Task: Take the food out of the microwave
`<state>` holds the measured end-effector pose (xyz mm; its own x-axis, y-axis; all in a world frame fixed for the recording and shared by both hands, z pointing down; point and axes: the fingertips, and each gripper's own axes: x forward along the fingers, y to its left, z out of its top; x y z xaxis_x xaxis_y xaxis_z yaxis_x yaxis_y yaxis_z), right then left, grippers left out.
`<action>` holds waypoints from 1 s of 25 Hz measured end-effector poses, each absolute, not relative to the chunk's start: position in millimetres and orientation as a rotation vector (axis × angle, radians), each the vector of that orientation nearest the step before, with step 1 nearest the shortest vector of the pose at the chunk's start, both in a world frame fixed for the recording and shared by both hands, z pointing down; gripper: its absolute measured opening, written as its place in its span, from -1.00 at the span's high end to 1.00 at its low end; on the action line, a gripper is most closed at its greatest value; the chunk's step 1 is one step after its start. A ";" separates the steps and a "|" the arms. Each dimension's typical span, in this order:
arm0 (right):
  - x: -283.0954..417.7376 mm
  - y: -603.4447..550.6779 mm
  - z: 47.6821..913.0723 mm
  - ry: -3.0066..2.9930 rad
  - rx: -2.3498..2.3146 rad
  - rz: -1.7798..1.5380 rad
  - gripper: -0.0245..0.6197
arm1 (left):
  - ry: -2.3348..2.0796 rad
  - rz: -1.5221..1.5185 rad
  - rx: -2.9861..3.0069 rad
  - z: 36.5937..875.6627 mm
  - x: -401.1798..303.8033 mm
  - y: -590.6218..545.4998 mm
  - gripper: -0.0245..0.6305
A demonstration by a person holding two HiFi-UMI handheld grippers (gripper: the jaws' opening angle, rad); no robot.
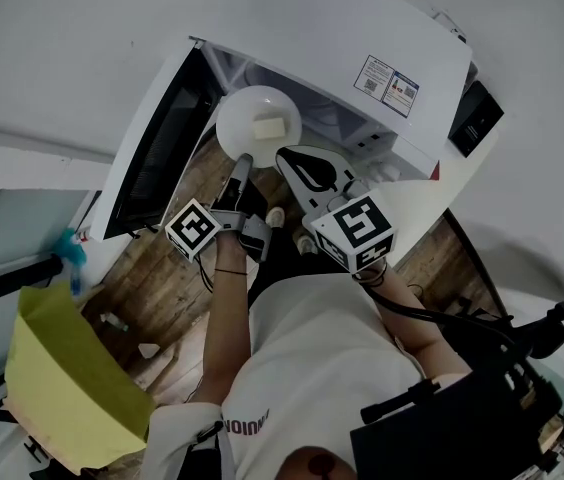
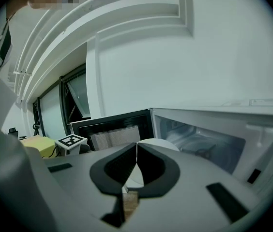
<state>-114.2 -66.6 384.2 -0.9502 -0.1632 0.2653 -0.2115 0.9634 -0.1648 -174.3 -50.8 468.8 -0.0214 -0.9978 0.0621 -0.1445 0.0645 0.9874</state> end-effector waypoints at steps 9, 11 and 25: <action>-117.1 -57.5 383.3 -2.867 0.219 0.264 0.86 | -1.362 -1.155 1.254 460.5 -174.8 -40.8 0.85; -118.2 -55.4 382.5 -2.870 0.207 0.261 0.86 | -1.366 -1.158 1.249 459.8 -174.6 -38.0 0.85; -122.0 -44.3 382.3 -2.870 0.146 0.247 0.86 | -1.366 -1.189 1.251 450.8 -170.9 -25.4 0.85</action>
<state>-122.0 -44.3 382.3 -0.9619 -0.0774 0.2621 -0.1211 0.9805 -0.1549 -170.9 -25.4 450.8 -0.0762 -0.9970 0.0130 -0.1247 0.0225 0.9919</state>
